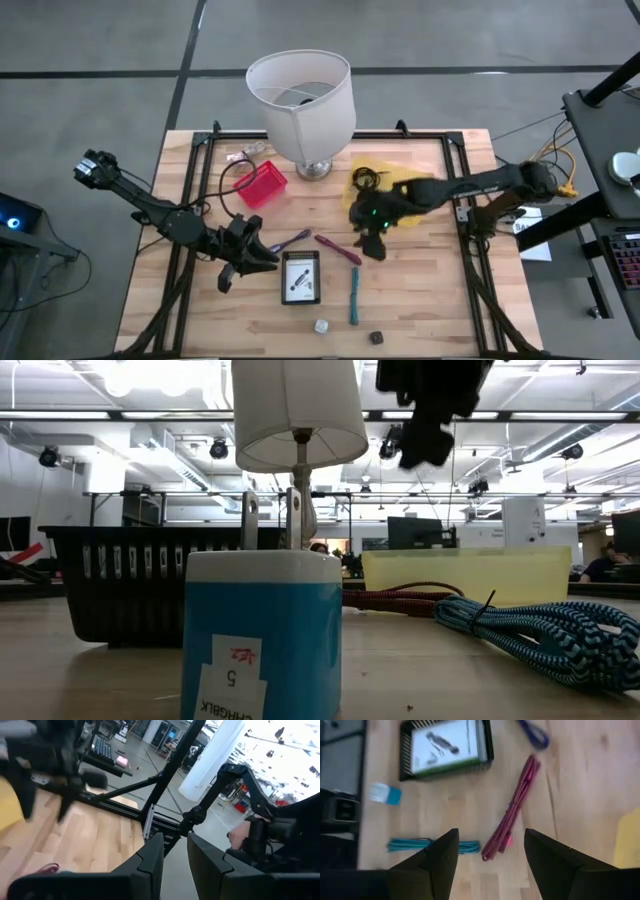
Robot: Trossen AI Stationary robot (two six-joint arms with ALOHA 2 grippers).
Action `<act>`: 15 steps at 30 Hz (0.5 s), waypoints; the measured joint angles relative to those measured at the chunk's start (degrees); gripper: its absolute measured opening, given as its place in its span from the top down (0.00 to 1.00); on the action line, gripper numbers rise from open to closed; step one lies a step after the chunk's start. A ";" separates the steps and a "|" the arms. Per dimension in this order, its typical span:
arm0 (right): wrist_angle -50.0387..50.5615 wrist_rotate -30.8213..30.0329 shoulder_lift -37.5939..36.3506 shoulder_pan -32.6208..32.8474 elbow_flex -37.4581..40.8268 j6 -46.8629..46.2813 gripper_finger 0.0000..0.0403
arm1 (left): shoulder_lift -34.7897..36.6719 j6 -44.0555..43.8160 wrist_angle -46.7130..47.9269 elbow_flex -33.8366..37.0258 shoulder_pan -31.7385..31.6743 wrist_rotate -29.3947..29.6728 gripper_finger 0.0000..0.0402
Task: Pick and place items into bin
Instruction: Put the pink charger cable into the yellow bin
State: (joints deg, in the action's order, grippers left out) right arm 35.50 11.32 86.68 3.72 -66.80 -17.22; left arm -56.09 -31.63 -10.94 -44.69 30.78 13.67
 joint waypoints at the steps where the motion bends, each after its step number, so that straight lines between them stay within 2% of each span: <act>1: -0.47 -0.86 1.19 0.95 0.32 -0.64 0.48 | 0.03 1.21 0.00 0.00 -0.04 0.01 0.82; 8: -0.53 -2.76 11.04 4.39 0.69 -7.80 0.48 | -0.01 4.02 -0.02 0.00 -0.04 0.00 0.82; 15: -2.37 -2.48 17.66 4.94 0.69 -9.81 0.48 | -0.01 4.01 -0.02 0.00 -0.04 -0.02 0.82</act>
State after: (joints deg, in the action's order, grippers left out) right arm 33.13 8.84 104.34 8.67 -66.11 -27.02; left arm -56.10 -27.62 -10.96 -44.69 30.74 13.65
